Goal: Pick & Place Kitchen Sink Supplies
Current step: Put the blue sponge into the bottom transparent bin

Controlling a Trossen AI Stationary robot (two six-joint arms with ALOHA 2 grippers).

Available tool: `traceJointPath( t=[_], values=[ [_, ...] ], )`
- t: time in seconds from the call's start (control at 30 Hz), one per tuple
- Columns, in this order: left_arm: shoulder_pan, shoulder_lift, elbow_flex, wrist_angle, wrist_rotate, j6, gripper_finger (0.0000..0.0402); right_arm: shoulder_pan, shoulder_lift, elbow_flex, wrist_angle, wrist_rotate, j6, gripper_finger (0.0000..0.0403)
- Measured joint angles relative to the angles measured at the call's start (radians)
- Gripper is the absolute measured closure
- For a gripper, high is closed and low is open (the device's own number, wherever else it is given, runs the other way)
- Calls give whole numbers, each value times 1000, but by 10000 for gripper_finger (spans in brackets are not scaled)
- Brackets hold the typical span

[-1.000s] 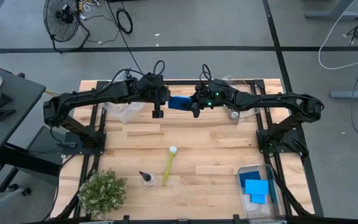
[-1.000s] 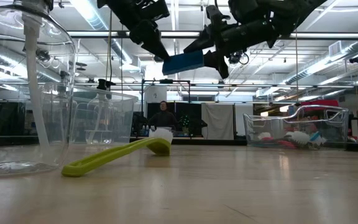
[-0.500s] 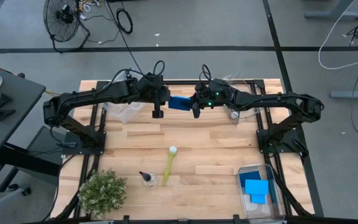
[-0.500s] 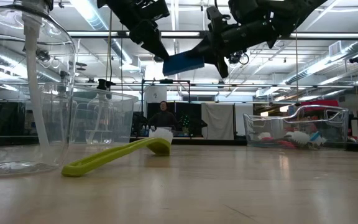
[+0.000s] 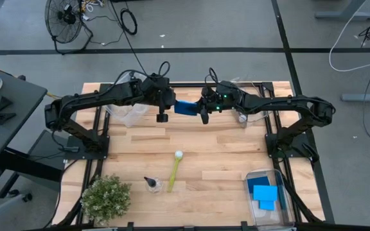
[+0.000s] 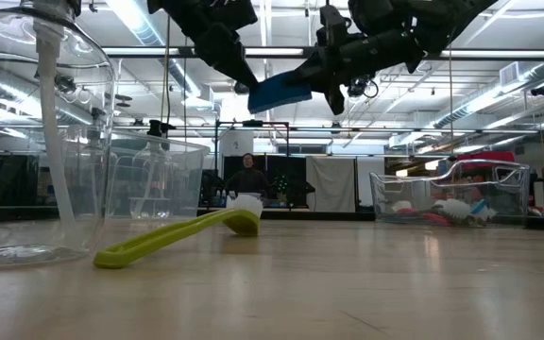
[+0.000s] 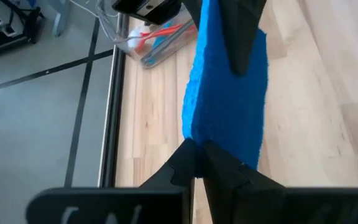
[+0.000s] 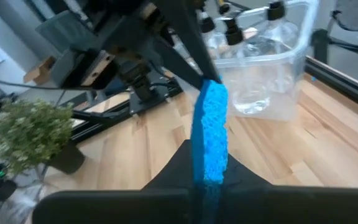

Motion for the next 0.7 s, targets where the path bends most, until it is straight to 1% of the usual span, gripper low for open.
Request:
traceJointPath(
  t=[0.1, 0.2, 0.3, 0.43, 0.57, 0.63, 0.7],
  values=[
    [0, -1, 1, 4, 18, -25, 371, 0, -7, 0, -3, -27, -22, 395],
    [10, -2, 3, 15, 28, -153, 349, 0, -15, 0, -10, -33, -38, 395],
    [13, -2, 3, 20, 40, -227, 306, 0, -20, 0, -22, -63, -47, 395],
    [3, -5, 3, 43, 42, -254, 231, -1, -28, 0, -43, -159, -72, 396],
    [-11, -23, 5, 76, 34, -297, 159, 1, -44, 0, -114, -197, -84, 396],
    [-19, -41, 10, 92, 33, -314, 133, 1, -56, 0, -154, -207, -102, 396],
    [-24, -57, 28, 73, 33, -315, 116, 1, -71, 0, -200, -206, -123, 396]
  ],
)
